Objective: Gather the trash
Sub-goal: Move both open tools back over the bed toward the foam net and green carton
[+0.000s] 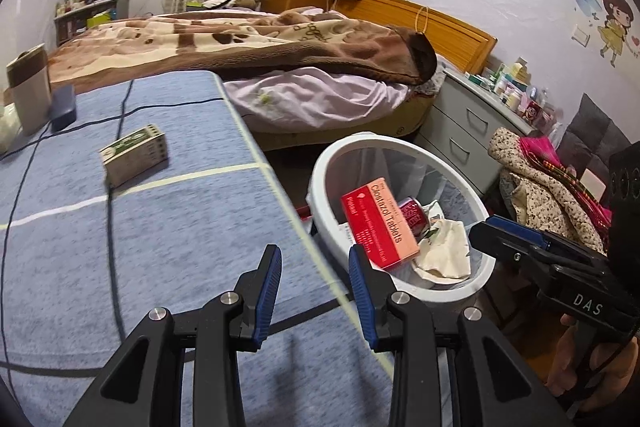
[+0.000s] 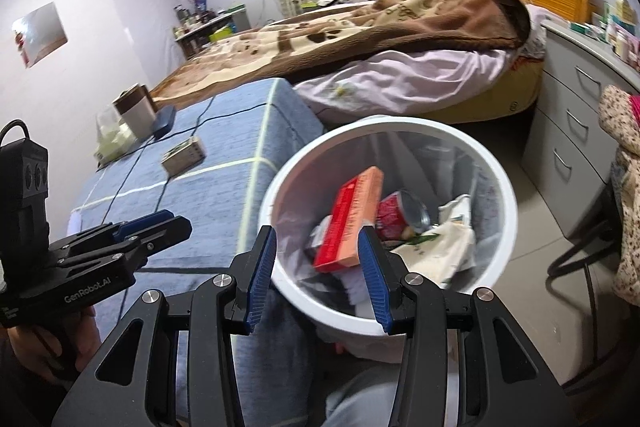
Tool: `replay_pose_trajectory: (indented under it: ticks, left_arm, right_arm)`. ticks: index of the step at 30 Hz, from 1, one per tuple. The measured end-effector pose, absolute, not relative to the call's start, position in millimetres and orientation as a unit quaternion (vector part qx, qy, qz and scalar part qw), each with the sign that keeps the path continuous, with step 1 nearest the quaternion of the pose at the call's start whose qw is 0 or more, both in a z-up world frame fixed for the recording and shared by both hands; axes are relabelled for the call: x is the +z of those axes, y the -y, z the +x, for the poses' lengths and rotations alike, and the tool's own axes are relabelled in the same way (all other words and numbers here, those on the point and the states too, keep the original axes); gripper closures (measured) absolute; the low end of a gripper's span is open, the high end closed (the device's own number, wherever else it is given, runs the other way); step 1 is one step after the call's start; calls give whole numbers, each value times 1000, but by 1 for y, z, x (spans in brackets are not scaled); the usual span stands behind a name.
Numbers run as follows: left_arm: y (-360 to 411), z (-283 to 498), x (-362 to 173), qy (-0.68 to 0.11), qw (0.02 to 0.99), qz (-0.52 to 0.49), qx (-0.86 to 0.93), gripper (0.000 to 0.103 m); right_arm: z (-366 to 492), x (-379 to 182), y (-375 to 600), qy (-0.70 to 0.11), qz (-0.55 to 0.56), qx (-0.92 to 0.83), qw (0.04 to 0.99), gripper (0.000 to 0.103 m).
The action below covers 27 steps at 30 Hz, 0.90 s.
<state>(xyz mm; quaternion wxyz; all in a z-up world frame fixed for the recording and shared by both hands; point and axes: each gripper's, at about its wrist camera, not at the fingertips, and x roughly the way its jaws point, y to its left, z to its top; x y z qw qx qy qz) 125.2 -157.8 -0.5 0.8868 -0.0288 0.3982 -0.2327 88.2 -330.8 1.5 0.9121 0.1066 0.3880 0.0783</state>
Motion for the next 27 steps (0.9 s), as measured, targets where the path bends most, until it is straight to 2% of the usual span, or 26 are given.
replay_pose_trajectory:
  ticks: [18,19,22,27]
  left_arm:
    - [88,106,-2,-391,907,-48,-150,68]
    - [83,106,-3,-392,907,-49,-142,68]
    - [68,106,-2,-392,910,-55,-122,68]
    - [38,106,1,-390,915,-65,-80,68]
  right_arm:
    - [95,7,276,-396,86,150,902,59]
    - [96,8,274,-396,86,153,902,58]
    - [99,12,266,-391,85,161,902,43]
    - [105,16,250,-388,76,175,902,43]
